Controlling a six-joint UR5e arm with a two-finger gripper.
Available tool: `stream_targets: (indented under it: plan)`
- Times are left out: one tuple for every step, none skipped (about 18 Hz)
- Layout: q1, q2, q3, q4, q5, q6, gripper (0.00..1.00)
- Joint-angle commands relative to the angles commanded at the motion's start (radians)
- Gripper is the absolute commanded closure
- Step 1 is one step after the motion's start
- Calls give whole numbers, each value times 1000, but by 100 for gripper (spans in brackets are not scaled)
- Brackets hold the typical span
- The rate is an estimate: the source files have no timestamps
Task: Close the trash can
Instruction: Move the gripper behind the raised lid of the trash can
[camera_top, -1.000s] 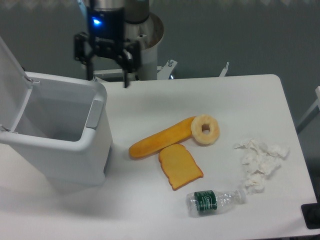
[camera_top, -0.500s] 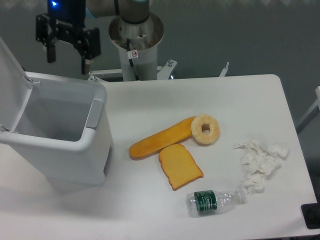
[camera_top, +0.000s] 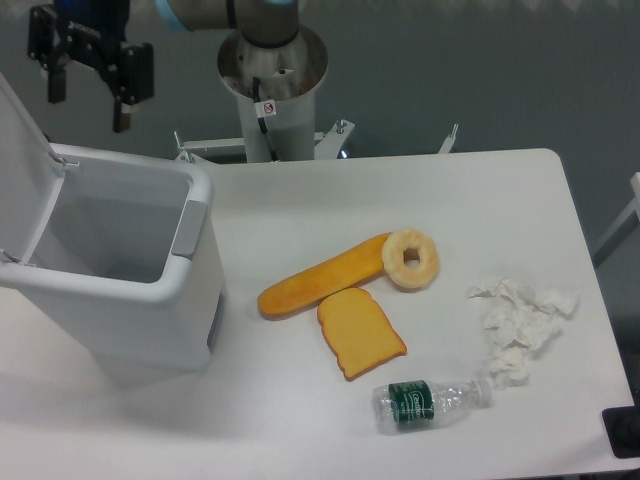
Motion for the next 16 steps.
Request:
stream_targets:
  plan:
    - [-9, 0, 2, 2, -6, -2, 0]
    - [-15, 0, 2, 3, -8, -2, 0]
    - [-18, 0, 5, 3, -9, -3, 0]
    - [-21, 0, 8, 3, -14, -9, 0]
    - [-26, 0, 9, 5, -20, -17, 0]
    - [-26, -3, 14, 5, -28, -20, 0]
    - [-26, -3, 17, 5, -40, -21, 0]
    - [-32, -3, 21, 5, -49, -25, 0]
    - [-32, -3, 26, 5, -54, -28, 0]
    - [-34, -6, 29, 6, -60, -32, 0]
    - [-34, -9, 34, 8, -61, -37, 0]
    - [-34, -12, 38, 12, -61, -40, 0]
    - [-34, -14, 38, 17, -61, -40, 0]
    - [-34, -20, 40, 18, -61, -41, 0]
    - [-35, -21, 41, 24, -61, -43, 0]
    - [-35, -25, 41, 38, -63, -52, 0]
